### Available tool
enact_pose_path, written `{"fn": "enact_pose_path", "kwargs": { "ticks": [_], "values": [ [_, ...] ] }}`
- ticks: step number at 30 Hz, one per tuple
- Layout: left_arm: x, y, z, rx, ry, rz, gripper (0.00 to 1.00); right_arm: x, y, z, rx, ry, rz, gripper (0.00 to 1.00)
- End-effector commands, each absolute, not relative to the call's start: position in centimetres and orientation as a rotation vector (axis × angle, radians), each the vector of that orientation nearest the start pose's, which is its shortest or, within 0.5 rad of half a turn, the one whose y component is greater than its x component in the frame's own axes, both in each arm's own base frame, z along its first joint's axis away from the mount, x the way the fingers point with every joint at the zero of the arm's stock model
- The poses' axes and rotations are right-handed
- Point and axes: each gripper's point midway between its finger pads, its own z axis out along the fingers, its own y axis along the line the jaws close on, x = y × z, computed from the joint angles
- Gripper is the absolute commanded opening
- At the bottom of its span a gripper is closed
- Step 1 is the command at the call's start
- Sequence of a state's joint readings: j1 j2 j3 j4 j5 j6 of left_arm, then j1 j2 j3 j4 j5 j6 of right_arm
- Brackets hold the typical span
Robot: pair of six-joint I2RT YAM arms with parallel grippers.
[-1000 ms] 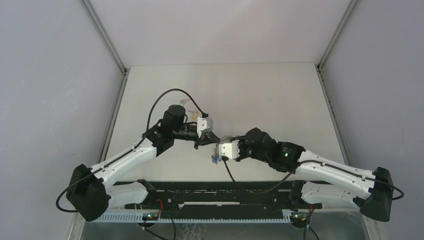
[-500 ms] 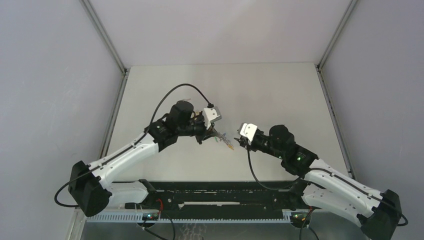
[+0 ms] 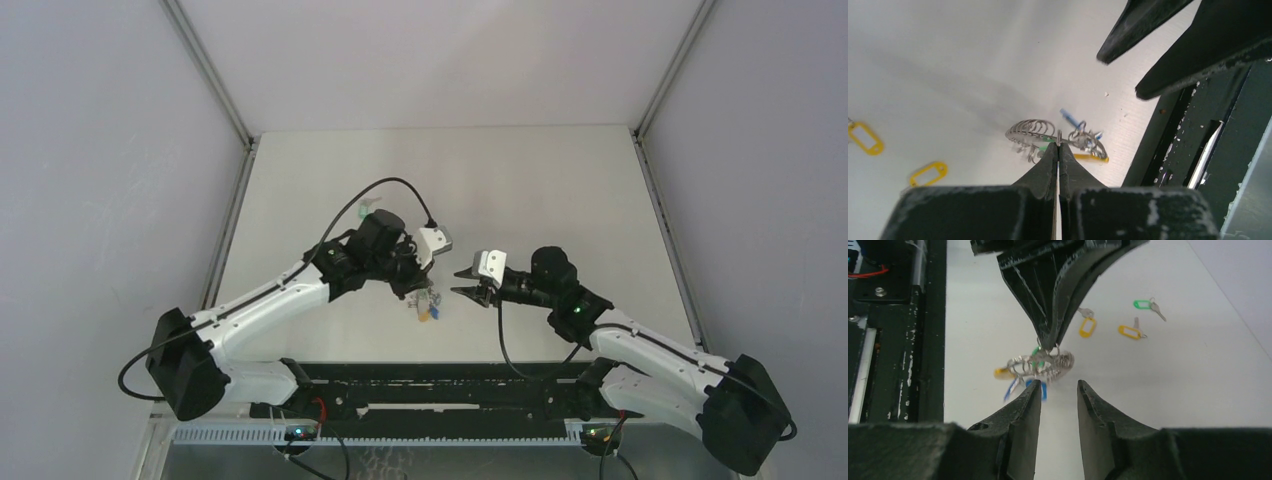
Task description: Put the keys on the keyring
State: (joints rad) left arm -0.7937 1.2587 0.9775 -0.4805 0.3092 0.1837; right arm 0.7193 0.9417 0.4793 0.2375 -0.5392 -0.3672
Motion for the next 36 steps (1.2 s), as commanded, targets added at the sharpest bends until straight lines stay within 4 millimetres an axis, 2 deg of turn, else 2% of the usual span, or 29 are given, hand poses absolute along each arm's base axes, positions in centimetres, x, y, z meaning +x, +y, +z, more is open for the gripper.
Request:
{"fn": "enact_pose_path", "kwargs": {
  "ticks": [1,5,13,19,23,28,32,36],
  "values": [
    [20.7,-29.3,17.6,1.288,1.938,-0.68,0.0,18.7,28.9,20.1,-1.26,1.19,0.829,0.32],
    [20.7,-29.6,17.1,1.332,1.91,-0.667,0.0,19.1,28.7,19.2,-1.264,1.225,0.828,0.31],
    [20.0,-29.8,15.9,1.359,1.824,-0.65,0.0,21.0,27.5,17.5,-1.177,1.385,0.791,0.28],
    [21.6,-31.5,14.4,1.265,1.837,-0.66,0.0,22.9,26.2,15.9,-1.028,1.564,0.729,0.29],
    [23.0,-32.8,12.4,1.257,1.883,-0.62,0.0,24.2,24.4,15.3,-0.902,1.672,0.648,0.3],
    [23.1,-34.0,9.2,1.291,1.938,-0.551,0.0,25.1,22.2,14.9,-0.741,1.739,0.603,0.32],
    [22.5,-33.8,7.0,1.327,1.965,-0.489,0.0,25.0,21.5,14.3,-0.676,1.794,0.617,0.33],
    [21.9,-33.2,6.2,1.339,1.968,-0.454,0.04,25.0,21.2,13.6,-0.632,1.843,0.629,0.33]
  ]
}}
